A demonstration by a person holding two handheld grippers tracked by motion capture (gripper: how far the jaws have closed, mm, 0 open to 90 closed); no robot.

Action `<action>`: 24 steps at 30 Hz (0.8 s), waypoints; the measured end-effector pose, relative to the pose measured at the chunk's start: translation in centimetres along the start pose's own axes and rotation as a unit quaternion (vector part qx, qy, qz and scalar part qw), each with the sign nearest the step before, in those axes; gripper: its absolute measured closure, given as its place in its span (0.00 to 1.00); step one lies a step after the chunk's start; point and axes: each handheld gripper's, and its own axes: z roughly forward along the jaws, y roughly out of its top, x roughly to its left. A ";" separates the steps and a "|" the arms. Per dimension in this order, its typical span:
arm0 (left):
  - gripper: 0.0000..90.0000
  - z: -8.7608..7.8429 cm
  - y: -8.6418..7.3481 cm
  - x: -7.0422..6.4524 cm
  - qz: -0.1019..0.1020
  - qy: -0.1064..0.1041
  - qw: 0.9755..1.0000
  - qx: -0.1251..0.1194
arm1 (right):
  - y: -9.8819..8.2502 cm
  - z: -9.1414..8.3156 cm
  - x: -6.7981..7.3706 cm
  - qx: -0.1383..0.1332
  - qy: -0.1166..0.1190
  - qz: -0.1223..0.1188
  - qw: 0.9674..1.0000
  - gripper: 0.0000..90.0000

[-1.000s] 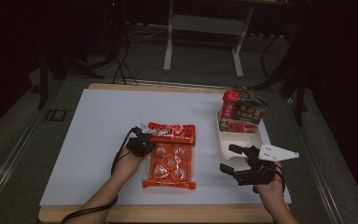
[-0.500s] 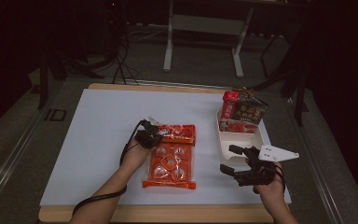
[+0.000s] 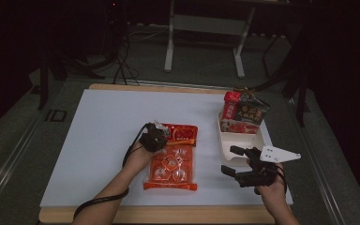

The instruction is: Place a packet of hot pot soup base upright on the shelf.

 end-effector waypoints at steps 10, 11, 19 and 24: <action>1.00 -1.0 -1.1 -1.8 0.017 -0.014 1.000 0.006 | 0.0 0.1 0.1 0.000 0.002 0.001 1.000 0.19; 1.00 -1.1 -1.2 -2.0 0.021 -0.015 1.000 0.006 | 0.1 0.1 0.1 0.000 0.003 0.001 1.000 0.19; 1.00 -1.8 -1.9 -3.1 0.032 -0.033 0.999 0.010 | 0.1 0.2 0.2 0.001 0.003 -0.001 1.000 0.19; 1.00 -1.9 -1.9 -3.1 0.036 -0.038 0.999 0.007 | 0.1 0.3 0.2 0.001 0.003 0.000 1.000 0.19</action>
